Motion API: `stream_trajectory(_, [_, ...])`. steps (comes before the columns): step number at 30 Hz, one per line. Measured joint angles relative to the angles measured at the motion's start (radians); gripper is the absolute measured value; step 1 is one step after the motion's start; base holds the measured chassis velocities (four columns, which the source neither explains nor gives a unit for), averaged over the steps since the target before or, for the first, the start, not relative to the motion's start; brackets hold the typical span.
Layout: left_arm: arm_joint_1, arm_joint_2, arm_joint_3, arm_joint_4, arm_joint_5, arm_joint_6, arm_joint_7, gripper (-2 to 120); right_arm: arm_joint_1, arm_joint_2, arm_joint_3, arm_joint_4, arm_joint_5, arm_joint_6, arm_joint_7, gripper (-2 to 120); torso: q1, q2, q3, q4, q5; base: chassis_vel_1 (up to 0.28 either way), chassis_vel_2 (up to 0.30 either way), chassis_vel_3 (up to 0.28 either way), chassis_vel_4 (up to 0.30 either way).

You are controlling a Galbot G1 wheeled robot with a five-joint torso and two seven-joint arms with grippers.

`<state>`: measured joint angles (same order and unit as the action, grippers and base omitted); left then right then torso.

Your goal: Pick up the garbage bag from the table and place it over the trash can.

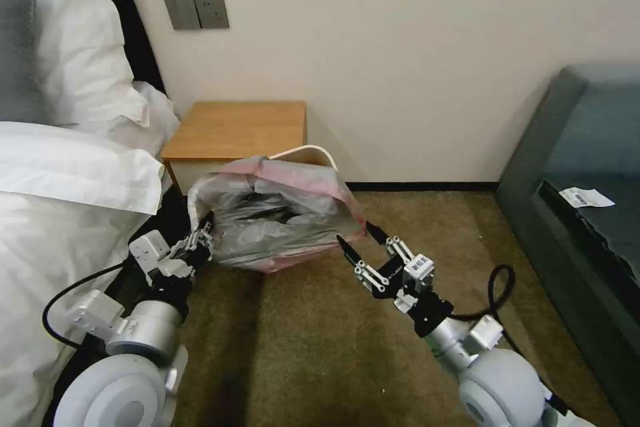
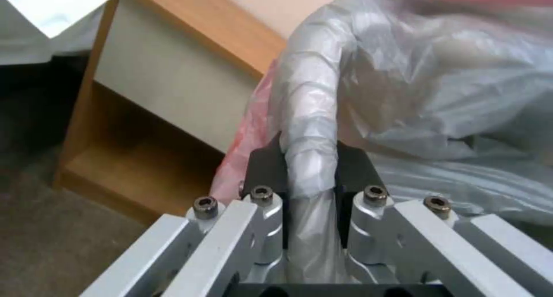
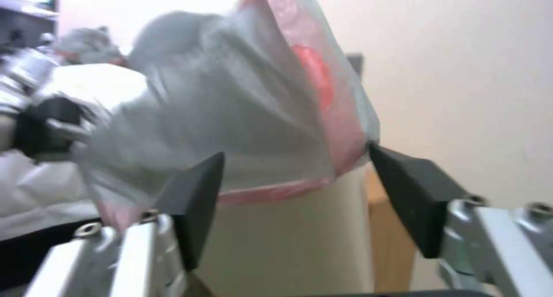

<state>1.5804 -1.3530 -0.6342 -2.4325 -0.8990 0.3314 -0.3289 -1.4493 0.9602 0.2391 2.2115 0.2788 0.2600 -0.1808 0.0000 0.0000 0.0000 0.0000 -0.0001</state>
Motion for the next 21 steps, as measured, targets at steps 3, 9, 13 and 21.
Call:
stream_trajectory(3, [-0.01, 0.004, 0.003, 0.018, 0.021, -0.002, 0.0, 11, -0.009, 0.0, 0.027, 0.015, -0.013, 0.013, -0.034, 83, 0.0, 0.0, 0.0, 0.0, 0.0, 0.0, 0.0, 0.0, 0.0])
stream_trajectory(9, [-0.023, 0.006, 0.009, 0.041, 0.037, -0.004, -0.004, 11, -0.012, 0.01, 0.061, -0.003, -0.02, 0.023, -0.066, 98, 0.0, 0.0, 0.0, 0.0, 0.0, 0.0, 0.0, 0.0, 0.0])
stream_trajectory(13, [-0.015, 0.005, 0.012, 0.041, 0.052, -0.006, -0.002, 11, 0.003, 0.021, 0.059, -0.006, -0.008, 0.03, -0.036, 100, 0.0, 0.0, 0.0, -0.0001, 0.0001, 0.0, 0.0, 0.0, 0.0])
stream_trajectory(21, [0.025, -0.008, 0.036, 0.064, 0.263, -0.073, 0.051, 11, 0.137, -0.009, -0.022, 0.026, -0.093, -0.051, 0.09, 100, 0.0, 0.0, 0.0, 0.0001, 0.0, 0.0, 0.0, 0.0, 0.0])
